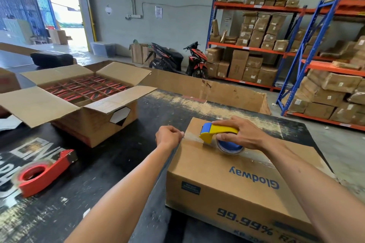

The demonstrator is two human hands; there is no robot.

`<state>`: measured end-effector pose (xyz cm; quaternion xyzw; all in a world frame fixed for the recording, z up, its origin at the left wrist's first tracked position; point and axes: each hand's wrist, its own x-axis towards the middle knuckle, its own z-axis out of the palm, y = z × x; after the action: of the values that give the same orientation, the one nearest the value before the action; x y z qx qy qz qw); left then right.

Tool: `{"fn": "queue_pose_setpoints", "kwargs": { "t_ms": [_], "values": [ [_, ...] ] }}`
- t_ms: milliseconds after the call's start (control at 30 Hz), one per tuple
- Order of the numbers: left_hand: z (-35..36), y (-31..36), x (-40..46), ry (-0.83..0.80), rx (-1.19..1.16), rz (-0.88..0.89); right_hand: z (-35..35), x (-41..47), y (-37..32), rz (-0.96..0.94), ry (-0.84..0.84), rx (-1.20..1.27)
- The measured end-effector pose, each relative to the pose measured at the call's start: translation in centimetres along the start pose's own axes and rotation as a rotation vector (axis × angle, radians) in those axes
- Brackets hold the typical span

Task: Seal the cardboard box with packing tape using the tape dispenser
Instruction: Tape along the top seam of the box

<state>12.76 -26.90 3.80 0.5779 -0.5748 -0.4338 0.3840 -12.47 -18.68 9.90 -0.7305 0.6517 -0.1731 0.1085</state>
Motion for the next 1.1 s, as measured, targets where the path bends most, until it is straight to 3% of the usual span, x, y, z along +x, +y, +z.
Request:
{"fn": "queue_pose_setpoints", "kwargs": {
  "t_ms": [200, 300, 400, 467, 500, 567, 667, 1100],
  "values": [
    [0.2, 0.2, -0.5, 0.014, 0.014, -0.055, 0.0, 0.0, 0.3, -0.017, 0.005, -0.037],
    [0.1, 0.1, -1.1, 0.034, 0.183, -0.08, 0.0, -0.1, 0.3, -0.018, 0.016, -0.044],
    [-0.3, -0.2, -1.5, 0.125, 0.503, 0.285, 0.1, 0.0, 0.3, -0.025, 0.02, -0.057],
    [0.1, 0.1, -2.1, -0.017, 0.582, 0.531, 0.2, 0.1, 0.4, -0.027, 0.024, -0.061],
    [0.6, 0.2, -2.4, -0.14, 0.608, 0.559, 0.2, 0.1, 0.4, -0.028, 0.026, -0.061],
    [1.7, 0.1, -2.9, -0.372, 0.713, 0.488, 0.2, 0.1, 0.4, -0.03, 0.028, -0.066],
    [2.1, -0.2, -2.5, -0.509, 0.85, 0.42, 0.3, 0.1, 0.4, -0.034, 0.026, -0.074],
    [1.5, -0.1, -3.6, -0.525, 0.973, 0.462, -0.8, -0.8, -1.1, -0.034, 0.029, -0.132]
  ]
}}
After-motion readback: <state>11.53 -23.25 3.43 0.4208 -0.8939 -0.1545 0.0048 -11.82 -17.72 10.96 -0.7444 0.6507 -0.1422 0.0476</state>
